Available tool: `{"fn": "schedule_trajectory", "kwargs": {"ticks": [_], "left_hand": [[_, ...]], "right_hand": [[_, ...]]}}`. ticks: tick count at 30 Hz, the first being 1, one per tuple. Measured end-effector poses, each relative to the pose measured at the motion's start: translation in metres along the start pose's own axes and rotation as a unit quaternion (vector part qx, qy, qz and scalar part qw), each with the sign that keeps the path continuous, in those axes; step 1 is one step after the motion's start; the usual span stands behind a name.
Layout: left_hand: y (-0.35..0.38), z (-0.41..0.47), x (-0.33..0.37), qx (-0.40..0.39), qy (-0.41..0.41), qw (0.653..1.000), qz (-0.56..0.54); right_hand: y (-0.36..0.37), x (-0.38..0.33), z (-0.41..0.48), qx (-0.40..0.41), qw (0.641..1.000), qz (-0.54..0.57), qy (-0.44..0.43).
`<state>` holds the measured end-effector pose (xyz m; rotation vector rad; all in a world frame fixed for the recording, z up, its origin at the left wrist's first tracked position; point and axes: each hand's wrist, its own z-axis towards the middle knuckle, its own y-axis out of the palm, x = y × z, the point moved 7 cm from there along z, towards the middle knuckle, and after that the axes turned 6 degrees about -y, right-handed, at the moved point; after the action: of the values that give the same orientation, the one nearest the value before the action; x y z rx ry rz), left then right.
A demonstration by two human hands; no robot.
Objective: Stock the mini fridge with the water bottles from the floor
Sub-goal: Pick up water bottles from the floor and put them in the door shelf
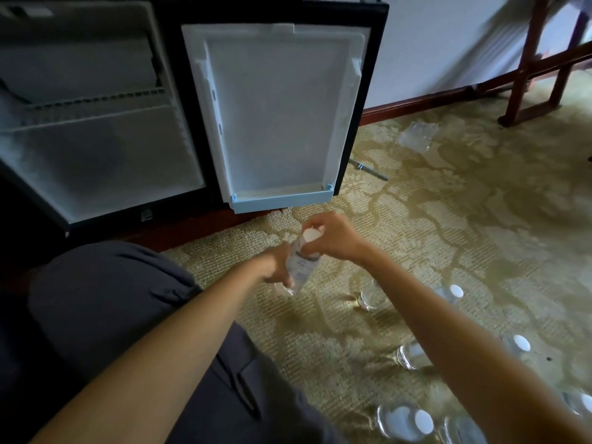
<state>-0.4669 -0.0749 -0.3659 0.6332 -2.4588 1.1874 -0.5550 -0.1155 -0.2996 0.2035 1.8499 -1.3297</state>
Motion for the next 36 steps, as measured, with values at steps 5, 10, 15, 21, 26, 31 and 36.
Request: {"fn": "schedule_trajectory", "kwargs": {"ticks": [5, 10, 15, 21, 26, 31, 36], "left_hand": [[-0.053, 0.002, 0.002, 0.071, 0.089, 0.981, -0.159], [-0.093, 0.012, -0.006, 0.132, 0.081, 0.962, -0.225], [-0.127, 0.023, -0.033, 0.197, 0.028, 0.948, -0.248], [-0.157, 0.039, -0.054, 0.252, 0.009, 0.888, -0.385], [-0.18, 0.055, -0.052, 0.264, 0.019, 0.891, -0.37], [-0.203, 0.064, -0.058, 0.298, 0.005, 0.911, -0.286], [-0.211, 0.07, -0.097, 0.303, -0.072, 0.933, -0.18]], "right_hand": [[-0.025, -0.041, 0.041, -0.02, 0.997, 0.056, -0.046], [-0.041, -0.055, 0.076, -0.02, 0.991, 0.122, -0.058], [-0.034, -0.031, 0.1, -0.028, 0.977, 0.208, -0.047], [0.037, 0.015, 0.12, -0.058, 0.989, 0.131, 0.028], [0.054, 0.001, 0.16, 0.02, 0.979, 0.202, 0.009], [0.058, 0.001, 0.197, 0.077, 0.968, 0.235, 0.042], [0.064, 0.009, 0.222, 0.114, 0.974, 0.176, 0.083]]}}
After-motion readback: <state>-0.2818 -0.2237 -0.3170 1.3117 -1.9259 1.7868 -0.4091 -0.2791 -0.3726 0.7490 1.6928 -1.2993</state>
